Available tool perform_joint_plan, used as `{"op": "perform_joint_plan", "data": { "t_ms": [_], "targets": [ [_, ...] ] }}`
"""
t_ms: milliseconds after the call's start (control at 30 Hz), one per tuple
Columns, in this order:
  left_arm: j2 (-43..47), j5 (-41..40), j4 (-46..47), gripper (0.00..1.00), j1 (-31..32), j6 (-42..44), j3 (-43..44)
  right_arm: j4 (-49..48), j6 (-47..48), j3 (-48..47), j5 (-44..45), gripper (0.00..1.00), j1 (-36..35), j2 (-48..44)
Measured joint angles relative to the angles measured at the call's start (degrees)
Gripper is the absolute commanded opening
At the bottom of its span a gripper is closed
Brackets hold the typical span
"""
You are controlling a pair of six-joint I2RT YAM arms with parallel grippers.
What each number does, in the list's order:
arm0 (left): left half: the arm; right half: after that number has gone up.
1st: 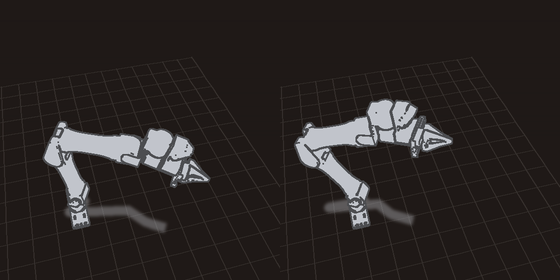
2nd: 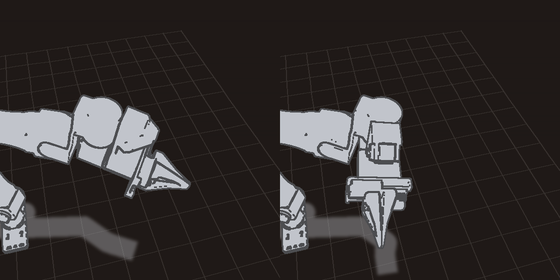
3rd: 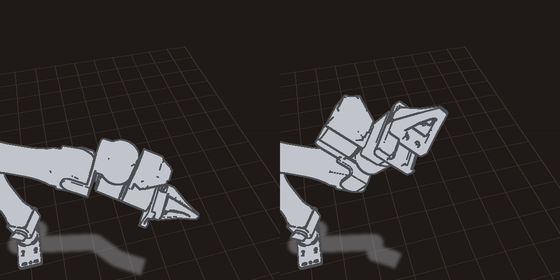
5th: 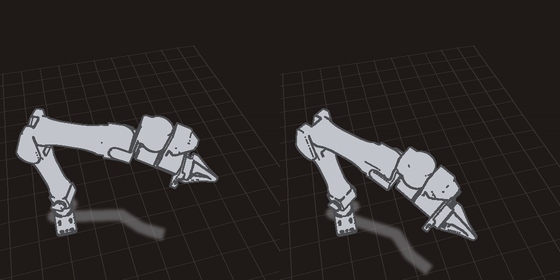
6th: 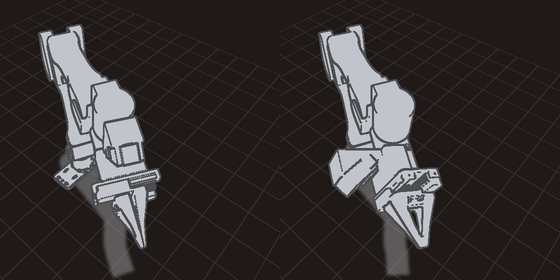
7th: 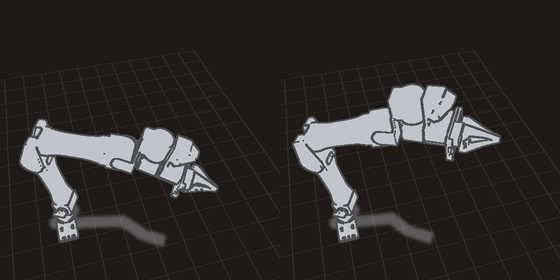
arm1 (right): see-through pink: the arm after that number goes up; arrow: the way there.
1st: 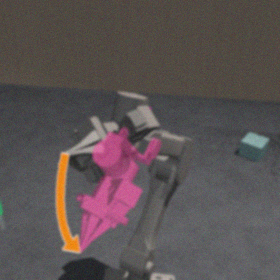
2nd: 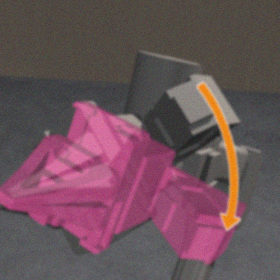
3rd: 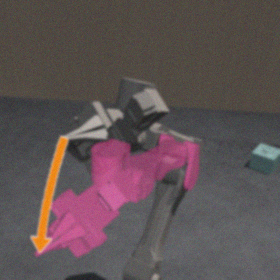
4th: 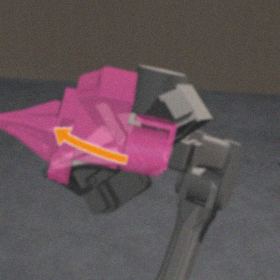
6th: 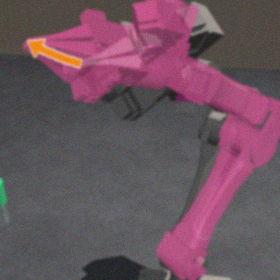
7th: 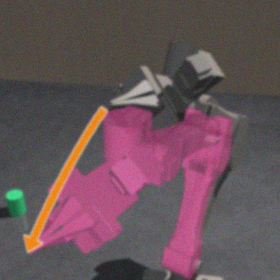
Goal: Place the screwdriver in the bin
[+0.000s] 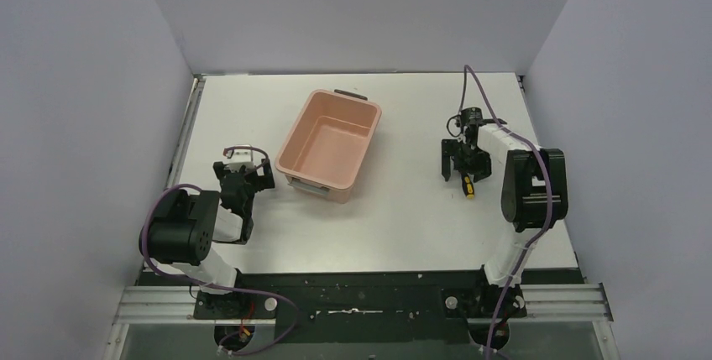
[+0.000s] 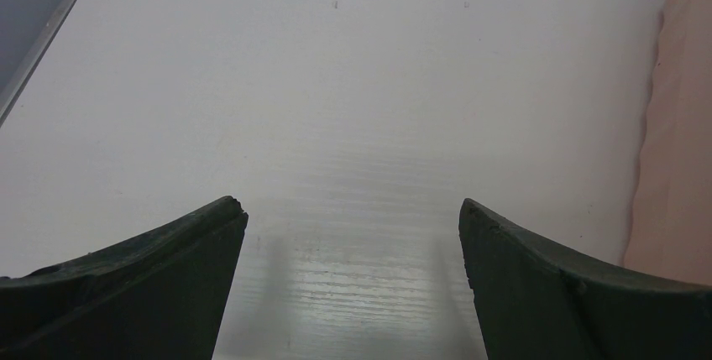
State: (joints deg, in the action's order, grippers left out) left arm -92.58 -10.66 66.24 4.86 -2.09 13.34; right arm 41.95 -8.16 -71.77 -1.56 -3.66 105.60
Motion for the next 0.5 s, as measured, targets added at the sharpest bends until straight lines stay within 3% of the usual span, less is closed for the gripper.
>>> {"op": "perform_joint_plan", "data": {
  "t_ms": [67, 200, 500],
  "targets": [
    [0.0, 0.0, -0.02, 0.97, 0.0, 0.0, 0.0, -1.05, -0.37, 1.36, -0.98, 0.63, 0.7, 1.2],
    [0.0, 0.0, -0.02, 0.97, 0.0, 0.0, 0.0, -2.84, -0.31, 2.05, -2.01, 0.0, 0.98, 1.09],
    [0.0, 0.0, -0.02, 0.97, 0.0, 0.0, 0.0, 3.76, -2.27, -3.56, -2.29, 0.0, 1.01, 1.01]
  ]
}}
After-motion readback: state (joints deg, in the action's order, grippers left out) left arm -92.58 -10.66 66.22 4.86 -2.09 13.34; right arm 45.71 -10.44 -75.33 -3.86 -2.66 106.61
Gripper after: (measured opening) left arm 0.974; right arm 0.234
